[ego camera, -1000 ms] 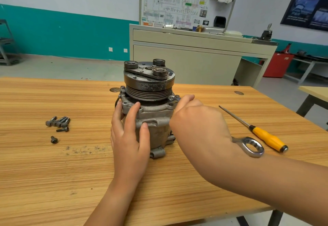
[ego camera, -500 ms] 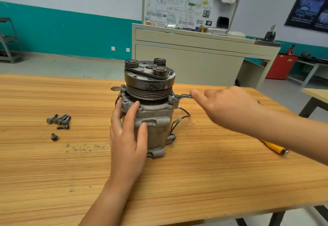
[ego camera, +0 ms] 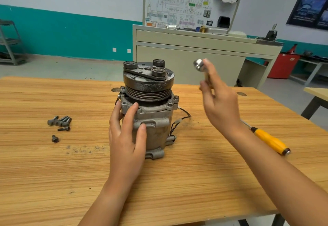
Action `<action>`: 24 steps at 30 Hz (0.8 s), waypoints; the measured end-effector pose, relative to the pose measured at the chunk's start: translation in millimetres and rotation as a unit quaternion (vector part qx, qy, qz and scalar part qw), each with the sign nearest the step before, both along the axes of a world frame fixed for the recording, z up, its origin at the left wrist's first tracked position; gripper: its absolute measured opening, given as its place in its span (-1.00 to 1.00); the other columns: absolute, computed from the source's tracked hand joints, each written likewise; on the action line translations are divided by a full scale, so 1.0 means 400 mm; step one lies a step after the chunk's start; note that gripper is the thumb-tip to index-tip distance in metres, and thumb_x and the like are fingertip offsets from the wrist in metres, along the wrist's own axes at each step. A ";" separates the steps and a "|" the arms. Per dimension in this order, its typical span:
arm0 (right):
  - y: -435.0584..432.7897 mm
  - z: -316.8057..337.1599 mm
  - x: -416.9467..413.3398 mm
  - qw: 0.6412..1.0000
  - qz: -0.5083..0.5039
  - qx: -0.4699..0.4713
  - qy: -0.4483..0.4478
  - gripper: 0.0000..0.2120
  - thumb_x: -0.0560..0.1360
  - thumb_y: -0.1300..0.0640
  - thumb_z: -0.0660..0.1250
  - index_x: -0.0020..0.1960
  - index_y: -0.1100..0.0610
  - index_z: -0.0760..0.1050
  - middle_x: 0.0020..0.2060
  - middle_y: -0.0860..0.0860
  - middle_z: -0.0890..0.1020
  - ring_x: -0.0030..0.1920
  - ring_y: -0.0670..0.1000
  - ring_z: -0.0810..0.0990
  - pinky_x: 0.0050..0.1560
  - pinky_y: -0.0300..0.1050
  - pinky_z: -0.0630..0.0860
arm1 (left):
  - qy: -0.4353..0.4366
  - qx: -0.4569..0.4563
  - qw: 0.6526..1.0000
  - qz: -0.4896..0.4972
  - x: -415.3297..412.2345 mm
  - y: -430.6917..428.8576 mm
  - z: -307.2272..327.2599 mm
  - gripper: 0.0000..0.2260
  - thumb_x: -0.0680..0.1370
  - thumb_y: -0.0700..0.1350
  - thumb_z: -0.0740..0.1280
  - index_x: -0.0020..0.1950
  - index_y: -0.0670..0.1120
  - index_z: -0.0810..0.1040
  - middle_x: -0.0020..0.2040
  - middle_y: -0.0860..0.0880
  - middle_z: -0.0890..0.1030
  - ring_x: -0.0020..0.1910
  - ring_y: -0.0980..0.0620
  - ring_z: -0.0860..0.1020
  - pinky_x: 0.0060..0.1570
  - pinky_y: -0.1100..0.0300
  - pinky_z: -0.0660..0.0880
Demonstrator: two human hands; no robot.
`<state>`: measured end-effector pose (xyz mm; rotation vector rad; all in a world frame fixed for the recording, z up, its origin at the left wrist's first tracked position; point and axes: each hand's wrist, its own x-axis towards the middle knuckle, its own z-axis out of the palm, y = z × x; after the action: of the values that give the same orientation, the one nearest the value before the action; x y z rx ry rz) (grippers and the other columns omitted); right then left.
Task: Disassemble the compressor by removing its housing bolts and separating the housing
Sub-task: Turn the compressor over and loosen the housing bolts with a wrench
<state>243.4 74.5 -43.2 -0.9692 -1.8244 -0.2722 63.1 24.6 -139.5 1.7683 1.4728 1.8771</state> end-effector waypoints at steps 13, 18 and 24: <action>-0.172 0.066 -0.050 0.862 -0.265 -0.203 -0.382 -0.29 0.50 0.31 0.08 0.49 -0.09 -0.17 -0.39 -0.07 0.16 -0.47 -0.04 0.11 -0.52 -0.14 0.05 | -0.022 -0.003 1.000 -0.019 0.003 -0.004 0.007 -0.60 0.53 -0.01 0.18 0.24 0.44 0.21 0.36 0.42 0.01 0.47 0.21 0.07 0.34 0.24 0.10; -0.197 0.092 -0.093 0.824 -0.275 -0.239 -0.433 -0.30 0.48 0.36 0.09 0.51 0.11 -0.15 -0.36 0.01 0.26 -0.47 0.00 0.13 -0.54 -0.14 0.07 | -0.027 -0.006 0.999 -0.019 0.006 -0.006 0.009 -0.61 0.52 -0.01 0.16 0.23 0.43 0.22 0.41 0.31 0.04 0.48 0.13 0.09 0.35 0.19 0.12; -0.211 0.072 -0.200 0.821 -0.234 -0.209 -0.477 -0.33 0.33 0.38 -0.25 0.47 0.35 -0.15 0.09 0.24 0.42 -0.35 0.01 0.31 -0.52 -0.23 0.13 | -0.039 0.002 0.999 -0.016 0.015 -0.006 0.010 -0.60 0.52 -0.03 0.16 0.25 0.39 0.21 0.38 0.37 -0.01 0.48 0.10 0.08 0.36 0.16 0.13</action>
<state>163.3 -9.9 -14.4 -1.8191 -2.5796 -0.7957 69.0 22.1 -135.4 1.6908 1.4056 1.9117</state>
